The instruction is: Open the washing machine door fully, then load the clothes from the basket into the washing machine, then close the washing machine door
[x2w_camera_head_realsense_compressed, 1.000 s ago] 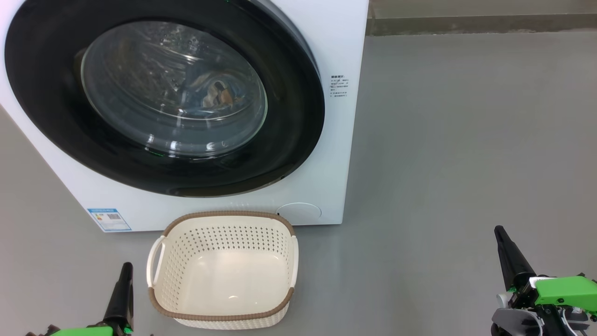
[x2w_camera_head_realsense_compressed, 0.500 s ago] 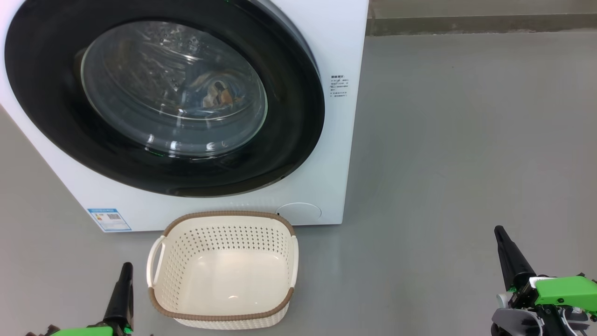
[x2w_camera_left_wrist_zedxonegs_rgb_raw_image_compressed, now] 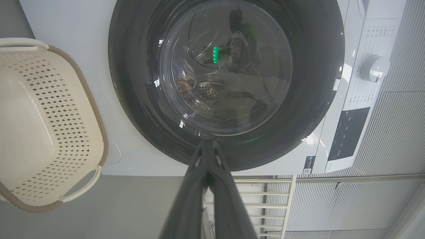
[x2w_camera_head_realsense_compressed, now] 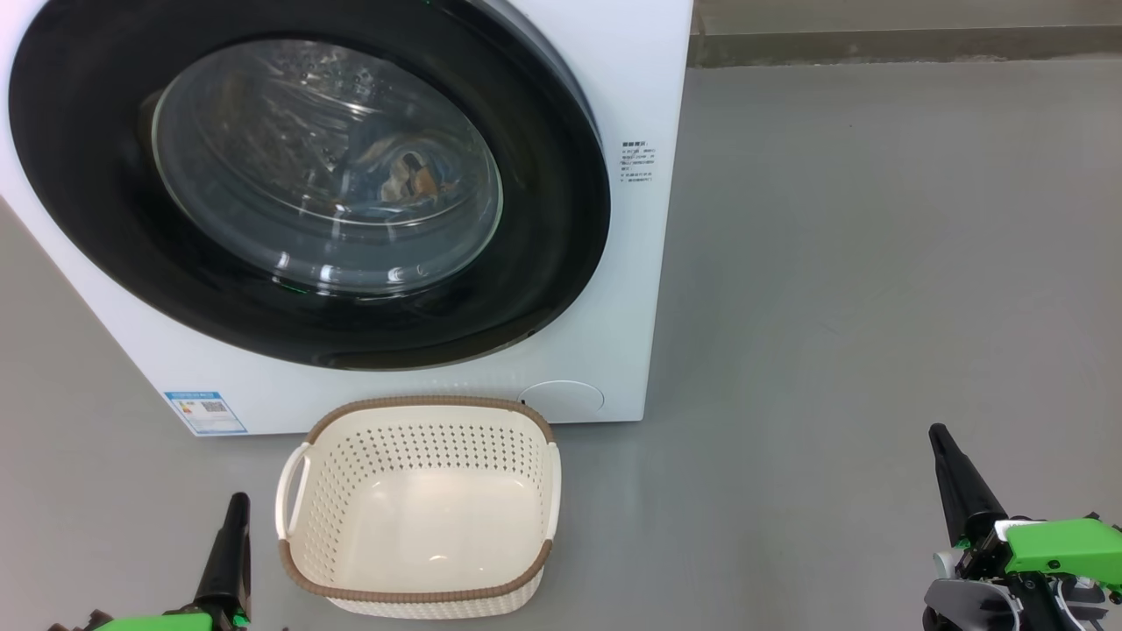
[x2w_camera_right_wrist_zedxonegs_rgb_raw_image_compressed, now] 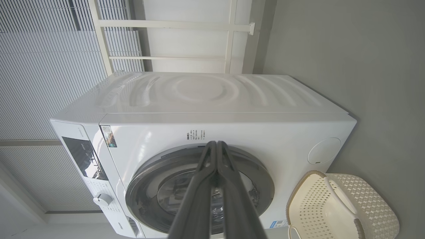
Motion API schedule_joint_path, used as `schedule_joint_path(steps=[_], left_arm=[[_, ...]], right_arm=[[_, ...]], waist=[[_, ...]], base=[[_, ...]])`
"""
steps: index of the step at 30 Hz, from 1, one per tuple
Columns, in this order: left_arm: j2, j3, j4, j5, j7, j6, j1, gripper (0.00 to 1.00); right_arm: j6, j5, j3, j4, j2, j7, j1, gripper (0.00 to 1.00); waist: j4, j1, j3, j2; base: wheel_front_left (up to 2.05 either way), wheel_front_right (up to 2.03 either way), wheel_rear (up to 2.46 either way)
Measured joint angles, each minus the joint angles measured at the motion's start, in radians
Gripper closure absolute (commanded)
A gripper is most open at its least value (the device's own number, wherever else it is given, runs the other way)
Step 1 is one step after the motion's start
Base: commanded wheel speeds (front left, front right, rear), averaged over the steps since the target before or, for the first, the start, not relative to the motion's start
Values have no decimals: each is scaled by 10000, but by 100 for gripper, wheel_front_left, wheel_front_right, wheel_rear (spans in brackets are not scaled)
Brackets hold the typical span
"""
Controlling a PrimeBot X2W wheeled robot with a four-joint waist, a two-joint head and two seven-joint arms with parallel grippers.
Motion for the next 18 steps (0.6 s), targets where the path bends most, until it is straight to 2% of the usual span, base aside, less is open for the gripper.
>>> schedule_joint_path(steps=[18], left_arm=[[0,0,0,0,0,0,0,100]], right_arm=[[0,0,0,0,0,0,0,100]], waist=[[0,0,0,0]], base=[[0,0,0]])
